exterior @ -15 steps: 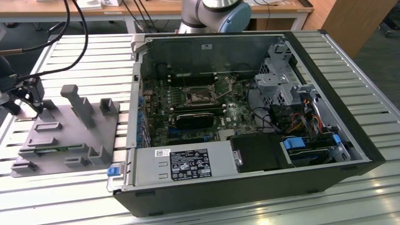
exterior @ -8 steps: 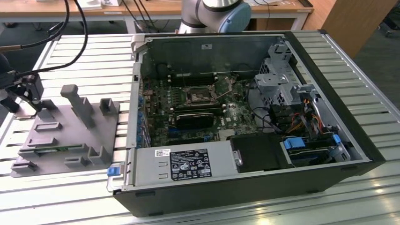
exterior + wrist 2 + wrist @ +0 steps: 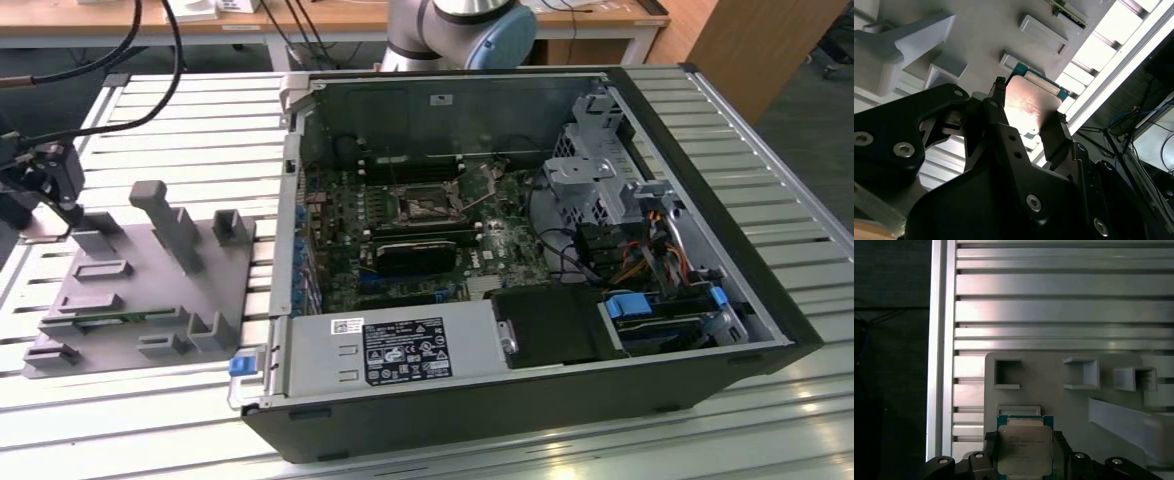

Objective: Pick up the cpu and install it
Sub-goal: 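Pick up the cpu and move it towards the insertion slot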

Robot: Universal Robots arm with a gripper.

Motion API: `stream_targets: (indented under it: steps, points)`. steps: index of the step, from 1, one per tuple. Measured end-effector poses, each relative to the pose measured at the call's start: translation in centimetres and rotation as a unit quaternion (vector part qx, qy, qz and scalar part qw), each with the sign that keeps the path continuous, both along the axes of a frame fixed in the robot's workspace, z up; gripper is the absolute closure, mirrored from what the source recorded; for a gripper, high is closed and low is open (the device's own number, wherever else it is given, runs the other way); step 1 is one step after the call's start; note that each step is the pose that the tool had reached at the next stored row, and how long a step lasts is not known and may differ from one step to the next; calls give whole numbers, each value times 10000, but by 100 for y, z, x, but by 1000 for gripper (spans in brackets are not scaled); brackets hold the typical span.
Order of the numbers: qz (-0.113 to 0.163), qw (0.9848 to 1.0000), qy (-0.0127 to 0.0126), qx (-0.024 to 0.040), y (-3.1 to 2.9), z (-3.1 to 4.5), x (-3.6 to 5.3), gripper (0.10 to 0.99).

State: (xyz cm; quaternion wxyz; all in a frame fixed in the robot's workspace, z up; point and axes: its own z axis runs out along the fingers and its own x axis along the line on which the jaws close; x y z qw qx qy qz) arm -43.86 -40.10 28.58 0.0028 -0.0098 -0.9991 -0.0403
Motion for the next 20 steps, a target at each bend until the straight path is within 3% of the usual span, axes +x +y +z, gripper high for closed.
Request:
stream_targets:
  steps: [20]
  points:
    - [-4, 10000, 0, -6, 62, 390, 0, 557]
